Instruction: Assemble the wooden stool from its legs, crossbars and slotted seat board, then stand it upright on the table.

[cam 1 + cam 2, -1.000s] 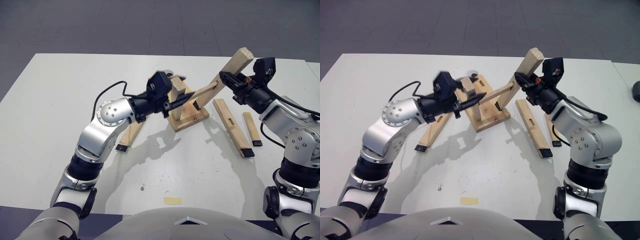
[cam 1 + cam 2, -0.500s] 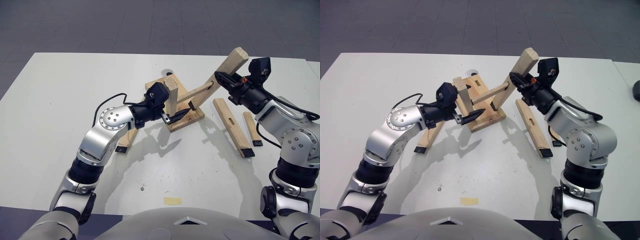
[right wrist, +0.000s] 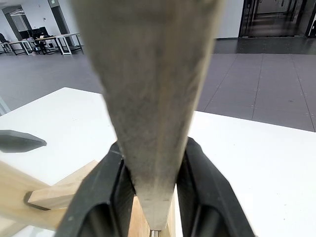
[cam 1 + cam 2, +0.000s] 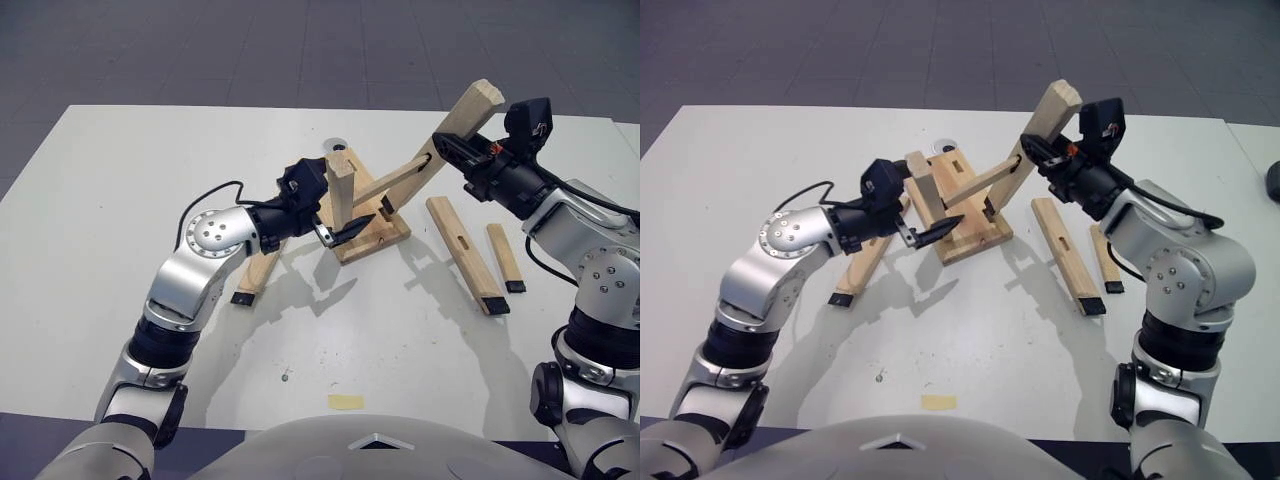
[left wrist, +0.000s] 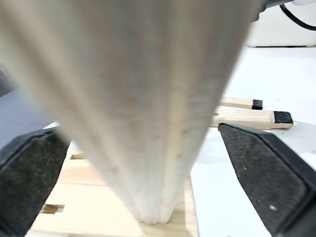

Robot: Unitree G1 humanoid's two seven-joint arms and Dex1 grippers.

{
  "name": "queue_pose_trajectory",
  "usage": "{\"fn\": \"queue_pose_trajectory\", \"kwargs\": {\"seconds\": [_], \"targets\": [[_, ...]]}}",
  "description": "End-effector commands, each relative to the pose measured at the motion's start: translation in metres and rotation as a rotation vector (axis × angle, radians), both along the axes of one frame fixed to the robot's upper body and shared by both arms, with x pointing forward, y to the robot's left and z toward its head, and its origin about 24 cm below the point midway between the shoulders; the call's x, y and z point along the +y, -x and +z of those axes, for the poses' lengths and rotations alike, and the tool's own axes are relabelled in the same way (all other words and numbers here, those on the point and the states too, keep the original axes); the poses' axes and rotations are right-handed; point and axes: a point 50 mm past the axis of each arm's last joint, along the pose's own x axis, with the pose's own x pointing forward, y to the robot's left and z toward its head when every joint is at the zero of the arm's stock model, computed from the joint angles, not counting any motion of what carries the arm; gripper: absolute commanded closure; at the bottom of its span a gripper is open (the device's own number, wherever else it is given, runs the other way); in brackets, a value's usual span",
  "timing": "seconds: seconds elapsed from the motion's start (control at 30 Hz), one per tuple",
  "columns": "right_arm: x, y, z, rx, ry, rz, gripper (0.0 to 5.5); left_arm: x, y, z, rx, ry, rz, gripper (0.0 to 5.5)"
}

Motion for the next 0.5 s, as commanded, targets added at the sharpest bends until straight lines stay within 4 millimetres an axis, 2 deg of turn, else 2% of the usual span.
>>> {"fn": "queue_pose_trajectory", "kwargs": {"seconds": [0.03,0.37,0.5], "targets": [[0.000,0.001,0.007,-0.011,0.002,0.006,4.49,0.011,0.001,0.020,-0.058,-0.010,-0.004,0.10],[-0.006,0.003,-0.008,0.100,0.057,0.031,4.49,0.017,-0.002,0.027,-0.084,-0.019,0.010,0.10],[-0.006,0.002,-0.018,0.151,0.012,0.011,4.49,0.015,-0.002,0.025,-0.080,-0.022,0.006,0.10]]}}
